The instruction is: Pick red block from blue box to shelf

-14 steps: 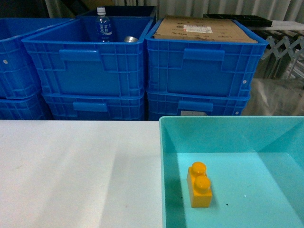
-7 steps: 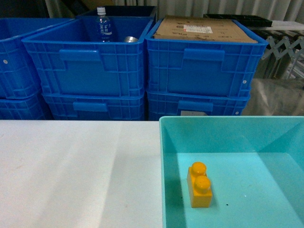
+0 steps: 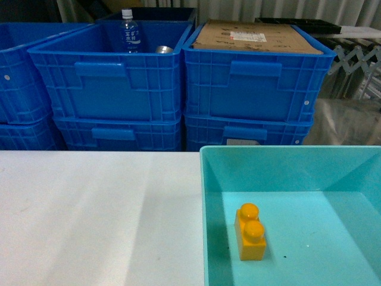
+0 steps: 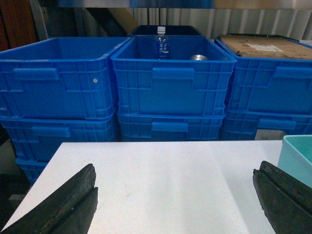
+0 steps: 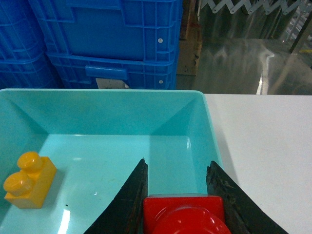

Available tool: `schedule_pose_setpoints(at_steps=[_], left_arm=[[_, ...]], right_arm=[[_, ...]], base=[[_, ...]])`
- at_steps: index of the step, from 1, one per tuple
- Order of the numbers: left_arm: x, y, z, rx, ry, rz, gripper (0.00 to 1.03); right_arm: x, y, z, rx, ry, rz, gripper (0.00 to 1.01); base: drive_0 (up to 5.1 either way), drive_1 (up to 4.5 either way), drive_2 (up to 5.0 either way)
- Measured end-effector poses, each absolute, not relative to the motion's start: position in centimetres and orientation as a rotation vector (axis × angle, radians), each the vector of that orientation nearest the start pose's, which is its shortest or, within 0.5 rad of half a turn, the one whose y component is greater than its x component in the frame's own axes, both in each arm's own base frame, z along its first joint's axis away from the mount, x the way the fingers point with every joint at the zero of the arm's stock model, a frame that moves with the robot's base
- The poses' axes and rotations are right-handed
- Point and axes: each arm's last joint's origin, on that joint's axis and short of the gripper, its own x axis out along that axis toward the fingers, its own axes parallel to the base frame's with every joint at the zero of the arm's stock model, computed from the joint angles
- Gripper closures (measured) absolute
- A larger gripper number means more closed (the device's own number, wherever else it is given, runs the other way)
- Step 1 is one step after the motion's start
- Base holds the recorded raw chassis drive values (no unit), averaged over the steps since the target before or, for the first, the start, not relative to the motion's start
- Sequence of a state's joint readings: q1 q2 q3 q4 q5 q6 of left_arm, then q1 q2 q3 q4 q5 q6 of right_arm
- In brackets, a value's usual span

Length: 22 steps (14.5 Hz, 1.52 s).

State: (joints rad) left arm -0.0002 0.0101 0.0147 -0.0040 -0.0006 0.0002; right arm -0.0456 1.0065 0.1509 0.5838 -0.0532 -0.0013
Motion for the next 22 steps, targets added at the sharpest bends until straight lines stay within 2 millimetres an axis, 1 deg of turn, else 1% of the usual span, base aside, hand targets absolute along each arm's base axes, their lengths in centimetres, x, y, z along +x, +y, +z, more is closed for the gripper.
schedule_pose_setpoints(at_steps=[22], left_arm=[[9.74,0.00,16.73,0.000,-0.001,0.000,0.05]], right_arm=[[17.78,-0.66,15.50,0.012,0.271,0.008,0.72]], base=[[0.0,0.00,0.0]])
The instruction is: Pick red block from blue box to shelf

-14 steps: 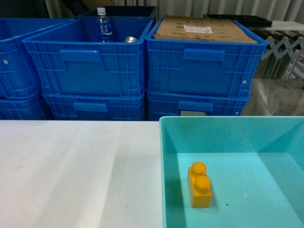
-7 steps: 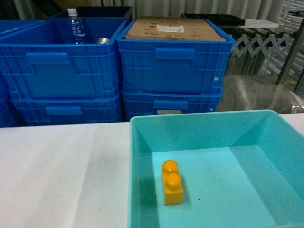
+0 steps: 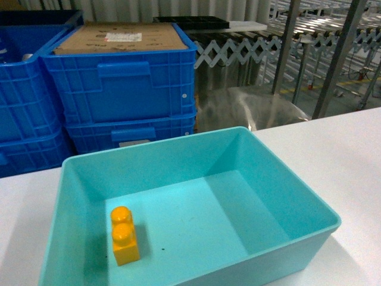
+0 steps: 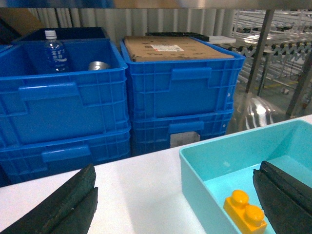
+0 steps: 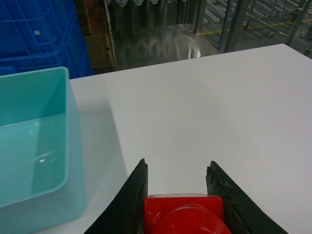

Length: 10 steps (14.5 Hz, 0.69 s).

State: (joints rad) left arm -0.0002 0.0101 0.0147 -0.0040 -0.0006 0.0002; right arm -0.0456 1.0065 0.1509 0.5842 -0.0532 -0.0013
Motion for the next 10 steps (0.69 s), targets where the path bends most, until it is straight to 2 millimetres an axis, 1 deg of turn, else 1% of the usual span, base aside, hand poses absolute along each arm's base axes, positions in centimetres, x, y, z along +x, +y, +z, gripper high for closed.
schedule_pose_setpoints(at_steps=[10], left_arm=[[9.74,0.00,16.74,0.000,-0.001,0.000,0.05]], right_arm=[[17.78,-0.66,15.51,0.012,0.271,0.008,0.72]], base=[[0.0,0.00,0.0]])
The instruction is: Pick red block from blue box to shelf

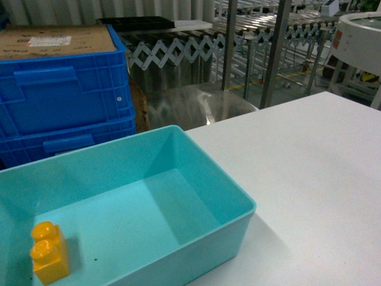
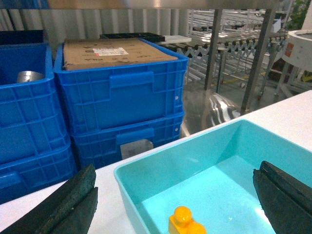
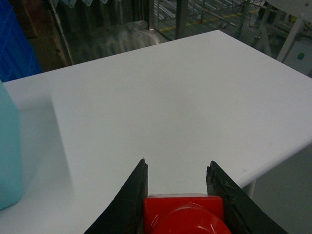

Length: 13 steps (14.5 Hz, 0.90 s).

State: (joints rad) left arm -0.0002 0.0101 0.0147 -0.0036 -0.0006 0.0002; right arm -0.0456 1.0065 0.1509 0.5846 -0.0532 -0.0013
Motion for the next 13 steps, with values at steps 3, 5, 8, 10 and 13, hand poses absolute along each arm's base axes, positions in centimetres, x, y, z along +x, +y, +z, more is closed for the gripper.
schedule_pose_setpoints(at_steps=[3,5,8,10,13], left_arm=[[9.74,0.00,16.73,0.000,-0.001,0.001,0.05],[9.74,0.00,16.73,0.000,-0.001,0.000,0.05],[9.74,0.00,16.73,0.000,-0.001,0.001,0.05],[9.74,0.00,16.74,0.000,-0.001,0.001,0.05],[9.74,0.00,16.74,0.000,-0.001,0.000,0.05]], right_arm=[[17.78,-0.66,15.50,0.012,0.271,0.008,0.72],[17.78,-0.66,15.50,0.012,0.271,0.007,0.72],[17.78,-0.66,15.50,0.012,0.271,0.008,0.72],[17.78,-0.66,15.50,0.012,0.271,0.008,0.72],[17.78,-0.66,15.50,0.012,0.271,0.008,0.72]], base=[[0.0,0.00,0.0],[0.0,0.00,0.0],[0.0,0.00,0.0],[0.0,0.00,0.0],[0.0,0.00,0.0]])
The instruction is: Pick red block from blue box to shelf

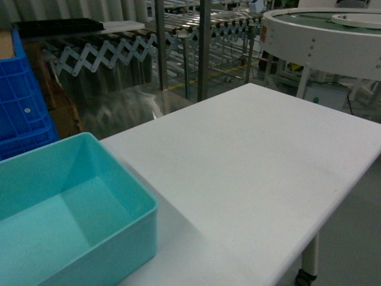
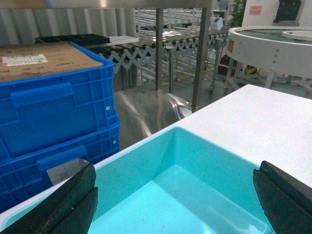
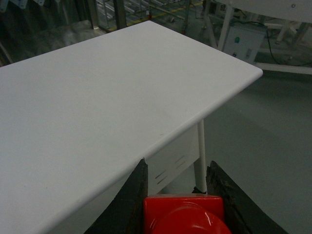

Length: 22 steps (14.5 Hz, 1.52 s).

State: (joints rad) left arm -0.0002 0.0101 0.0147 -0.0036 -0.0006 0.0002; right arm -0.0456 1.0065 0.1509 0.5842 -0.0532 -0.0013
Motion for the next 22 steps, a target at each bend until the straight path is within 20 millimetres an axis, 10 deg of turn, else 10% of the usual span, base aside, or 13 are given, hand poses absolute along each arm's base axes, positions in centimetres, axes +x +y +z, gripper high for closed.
schedule_pose_setpoints(at_steps=[22], left_arm=[[9.74,0.00,16.74,0.000,-0.001,0.000,0.05]], right_arm=[[17.78,-0.66,15.50,0.012,0.271,0.008,0.72]], base=[[-1.6,-1.56,-1.6]])
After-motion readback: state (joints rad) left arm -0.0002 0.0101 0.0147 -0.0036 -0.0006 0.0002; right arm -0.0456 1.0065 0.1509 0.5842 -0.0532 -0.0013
